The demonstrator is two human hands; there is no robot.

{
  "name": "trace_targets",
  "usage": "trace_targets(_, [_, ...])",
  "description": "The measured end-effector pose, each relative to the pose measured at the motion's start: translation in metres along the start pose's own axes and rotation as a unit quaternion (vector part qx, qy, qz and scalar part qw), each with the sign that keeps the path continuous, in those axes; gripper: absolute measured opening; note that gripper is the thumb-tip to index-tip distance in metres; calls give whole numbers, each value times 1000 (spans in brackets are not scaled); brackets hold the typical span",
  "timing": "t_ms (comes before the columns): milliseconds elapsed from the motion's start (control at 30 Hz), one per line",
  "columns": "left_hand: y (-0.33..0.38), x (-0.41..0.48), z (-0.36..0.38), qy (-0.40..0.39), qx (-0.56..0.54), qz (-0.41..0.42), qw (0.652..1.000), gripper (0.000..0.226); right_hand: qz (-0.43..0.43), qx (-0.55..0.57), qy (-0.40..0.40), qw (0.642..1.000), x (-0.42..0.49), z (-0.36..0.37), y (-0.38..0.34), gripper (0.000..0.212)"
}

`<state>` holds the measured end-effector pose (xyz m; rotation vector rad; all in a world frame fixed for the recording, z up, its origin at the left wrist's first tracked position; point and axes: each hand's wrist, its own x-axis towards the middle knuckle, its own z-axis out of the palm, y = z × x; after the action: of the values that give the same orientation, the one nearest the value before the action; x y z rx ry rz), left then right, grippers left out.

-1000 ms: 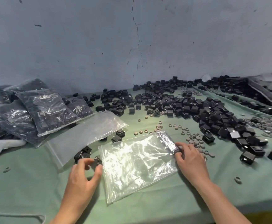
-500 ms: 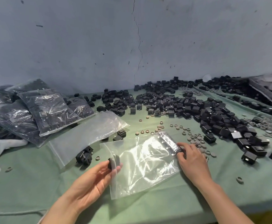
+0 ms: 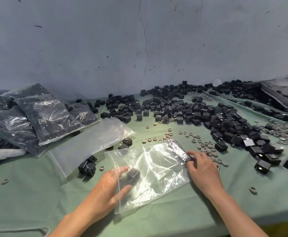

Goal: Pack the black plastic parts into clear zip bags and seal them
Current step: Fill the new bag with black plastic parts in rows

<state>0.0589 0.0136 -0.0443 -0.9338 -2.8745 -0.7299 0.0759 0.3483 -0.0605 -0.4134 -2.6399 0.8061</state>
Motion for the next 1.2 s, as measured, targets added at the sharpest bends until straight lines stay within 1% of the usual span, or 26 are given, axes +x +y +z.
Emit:
trace_targets(67, [0, 5, 0, 0, 39, -28, 999, 77, 0, 1, -1, 1000, 0, 0, 0, 35])
trace_targets(100, [2, 9, -1, -5, 53, -33, 998, 77, 1, 3, -2, 1000, 0, -1, 0, 35])
trace_targets(233, [13, 26, -2, -39, 25, 18, 999, 48, 2, 13, -13, 1000, -1, -2, -1, 35])
trace_targets(333, [24, 35, 6, -35, 13, 58, 998, 46, -5, 8, -36, 999, -1, 0, 2, 39])
trace_targets(400, [33, 46, 12, -40, -9, 95, 995, 43, 0, 20, -38, 999, 0, -1, 2, 41])
trace_targets(500, [43, 58, 17, -66, -86, 125, 986, 40, 13, 27, -28, 999, 1, -2, 3, 42])
trace_targets(567, [51, 60, 22, -73, -133, 110, 982, 37, 11, 24, -26, 999, 2, -2, 3, 42])
trace_targets(700, [67, 61, 34, -42, -61, 90, 993, 37, 14, 34, -27, 999, 2, -4, 3, 42])
trace_targets(800, [77, 67, 34, -34, -69, 81, 994, 42, 18, 48, -19, 999, 1, -5, 1, 42])
trace_targets(867, [86, 71, 35, -44, -101, 65, 992, 43, 24, 64, -11, 998, 0, -6, -2, 41])
trace_targets(900, [91, 72, 37, -53, -122, 51, 990, 43, 27, 71, -10, 997, -1, -6, -2, 38])
trace_targets(967, [103, 75, 43, -63, -153, 29, 986, 46, 30, 80, -7, 996, -2, -6, -3, 26])
trace_targets(1033, [114, 81, 50, -41, -146, 6, 988, 52, 34, 90, 0, 995, -2, -7, -4, 16])
trace_targets(1100, [121, 86, 53, -18, -128, -10, 992, 61, 37, 92, 7, 995, -1, -8, -6, 13])
trace_targets(1133, [122, 89, 55, -21, -129, -11, 991, 61, 37, 92, 10, 995, -1, -9, -6, 12])
trace_targets(1200, [118, 97, 56, -59, -146, 10, 987, 53, 36, 91, 12, 995, -1, -9, -6, 15])
